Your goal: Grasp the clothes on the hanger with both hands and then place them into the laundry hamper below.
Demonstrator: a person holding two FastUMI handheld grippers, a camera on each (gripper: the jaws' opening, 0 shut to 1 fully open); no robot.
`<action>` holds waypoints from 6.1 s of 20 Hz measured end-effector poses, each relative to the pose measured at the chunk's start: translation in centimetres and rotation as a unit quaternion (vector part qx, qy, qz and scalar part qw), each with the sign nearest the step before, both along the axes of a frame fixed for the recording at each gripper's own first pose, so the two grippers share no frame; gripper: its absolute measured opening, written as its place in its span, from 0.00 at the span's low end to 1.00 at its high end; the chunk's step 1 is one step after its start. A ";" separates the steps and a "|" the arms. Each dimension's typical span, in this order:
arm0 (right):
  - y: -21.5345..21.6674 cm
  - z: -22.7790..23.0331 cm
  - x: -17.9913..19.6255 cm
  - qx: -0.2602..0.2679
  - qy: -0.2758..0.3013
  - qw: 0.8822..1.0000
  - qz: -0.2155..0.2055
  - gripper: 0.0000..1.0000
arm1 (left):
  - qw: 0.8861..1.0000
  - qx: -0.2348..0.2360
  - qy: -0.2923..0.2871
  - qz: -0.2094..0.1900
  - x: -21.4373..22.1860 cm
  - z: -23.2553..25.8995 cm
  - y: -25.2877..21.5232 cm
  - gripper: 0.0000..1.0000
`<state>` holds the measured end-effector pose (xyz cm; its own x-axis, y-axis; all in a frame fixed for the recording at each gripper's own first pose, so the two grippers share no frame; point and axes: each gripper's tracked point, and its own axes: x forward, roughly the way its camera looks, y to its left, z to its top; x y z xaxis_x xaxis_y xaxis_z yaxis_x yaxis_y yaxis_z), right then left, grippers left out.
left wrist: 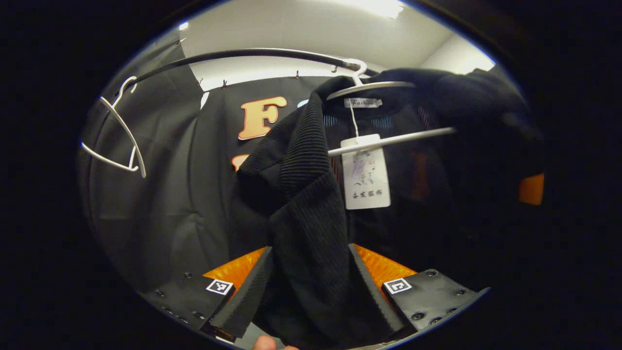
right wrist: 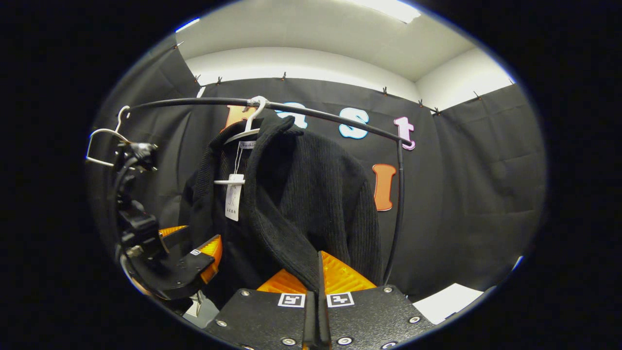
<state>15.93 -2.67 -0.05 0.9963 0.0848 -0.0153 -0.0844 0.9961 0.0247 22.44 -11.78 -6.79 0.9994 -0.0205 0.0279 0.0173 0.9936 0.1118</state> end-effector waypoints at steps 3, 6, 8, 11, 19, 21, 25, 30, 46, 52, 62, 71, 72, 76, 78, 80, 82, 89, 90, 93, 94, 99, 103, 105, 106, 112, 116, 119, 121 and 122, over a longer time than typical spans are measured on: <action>-0.6 0.0 0.0 0.006 0.003 1.000 0.012 0.02 | 0.999 0.008 0.002 0.050 1.0 -0.6 3.3 0.98; -1.8 0.6 -0.5 0.012 0.002 1.000 0.005 0.00 | 0.997 0.005 -0.001 0.072 1.1 0.2 6.8 0.97; -2.8 1.0 -0.9 0.009 0.002 1.000 -0.014 0.02 | 0.999 -0.015 -0.007 0.047 0.7 1.2 7.8 0.78; -3.2 2.2 -1.8 -0.003 -0.015 0.999 -0.042 0.04 | 0.998 -0.061 -0.010 -0.030 0.0 2.5 8.0 0.49; -0.3 2.1 -2.8 -0.032 0.009 0.997 -0.067 0.01 | 0.987 -0.121 0.014 -0.109 -1.0 3.4 8.1 0.12; -0.2 2.2 -2.9 -0.036 0.010 0.996 -0.080 0.01 | 0.988 -0.105 0.017 -0.114 -0.6 3.5 7.7 0.14; -2.2 4.8 -4.3 -0.044 -0.010 0.991 -0.123 0.00 | 0.991 -0.059 0.007 -0.122 -0.6 4.5 7.1 0.10; -6.8 10.8 -3.9 -0.062 -0.054 0.982 -0.173 0.00 | 0.994 -0.074 -0.001 -0.086 0.7 6.8 10.1 0.12; -17.2 19.9 7.0 -0.112 -0.080 0.972 -0.192 0.00 | 0.998 -0.019 -0.056 -0.026 7.0 14.5 13.4 0.10; -17.7 16.2 11.2 -0.114 -0.045 0.976 -0.182 0.00 | 0.999 -0.034 -0.028 -0.007 10.6 14.2 13.8 0.10; -13.7 9.3 9.9 -0.103 -0.014 0.984 -0.143 0.00 | 0.999 0.000 -0.020 0.038 12.4 12.6 15.5 0.10; -8.6 4.8 5.3 -0.087 0.003 0.991 -0.103 0.00 | 0.999 -0.009 0.022 0.041 9.2 7.4 18.1 0.10; -7.9 4.4 4.5 -0.084 0.005 0.992 -0.098 0.00 | 0.999 -0.005 0.026 0.039 8.5 6.9 18.1 0.10; -5.2 2.1 2.2 -0.074 0.017 0.994 -0.080 0.00 | 0.998 0.010 0.046 0.029 4.9 4.8 17.8 0.09; -3.4 0.6 1.2 -0.065 0.029 0.995 -0.063 0.00 | 0.998 0.018 0.056 0.024 3.4 3.9 17.3 0.09; -1.2 -1.4 0.4 -0.067 0.043 0.996 -0.041 0.01 | 0.997 0.024 0.067 0.015 1.9 3.2 17.1 0.10; 1.1 -3.0 0.1 -0.057 0.057 0.997 -0.015 0.01 | 0.997 0.022 0.078 0.005 0.3 2.1 16.5 0.10; 8.9 -8.7 -0.8 -0.003 0.105 0.993 0.053 0.01 | 0.988 0.001 0.155 -0.022 -4.2 -5.7 14.1 0.09; 9.6 -9.8 -1.1 -0.003 0.115 0.992 0.059 0.01 | 0.985 0.001 0.168 -0.025 -4.9 -6.9 13.8 0.10; 11.6 -14.5 -1.7 0.009 0.156 0.986 0.067 0.02 | 0.978 0.002 0.202 -0.043 -6.9 -10.2 12.8 0.10; 12.3 -16.4 -2.2 0.016 0.174 0.982 0.069 0.02 | 0.975 -0.002 0.215 -0.046 -8.2 -11.8 12.3 0.10; 14.7 -26.2 -5.6 0.031 0.273 0.958 0.077 0.04 | 0.951 0.013 0.305 -0.040 -12.7 -20.6 12.6 0.10; 14.6 -32.6 -7.7 0.012 0.338 0.938 0.074 0.06 | 0.923 0.023 0.382 -0.048 -14.8 -26.6 12.4 0.10; 15.1 -34.8 -8.3 0.021 0.357 0.931 0.071 0.07 | 0.917 0.034 0.395 -0.043 -15.6 -28.4 12.8 0.12; 15.1 -36.0 -8.9 0.025 0.367 0.927 0.069 0.08 | 0.914 0.039 0.402 -0.044 -16.3 -29.3 13.1 0.11; 15.4 -40.7 -13.1 0.027 0.429 0.900 0.070 0.28 | 0.867 0.009 0.497 -0.023 -21.1 -35.0 14.4 0.54; 15.7 -42.5 -15.2 0.030 0.460 0.885 0.074 0.53 | 0.850 0.002 0.527 -0.020 -23.5 -36.7 14.8 1.00; 15.6 -42.9 -16.7 0.039 0.475 0.876 0.070 0.85 | 0.859 0.008 0.511 -0.017 -23.4 -36.2 15.6 1.00; 15.3 -42.9 -17.2 0.047 0.476 0.876 0.066 0.87 | 0.865 -0.003 0.502 -0.023 -23.4 -34.9 15.1 1.00; 15.2 -42.7 -17.3 0.047 0.473 0.877 0.062 0.87 | 0.868 -0.004 0.496 -0.022 -23.4 -34.5 15.3 1.00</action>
<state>-1.33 12.49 -42.80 0.5236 0.2378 -0.8181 -0.0896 0.9703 0.2246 -0.91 3.53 -41.28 0.5299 -0.0633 -0.8457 0.1387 0.9902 0.0128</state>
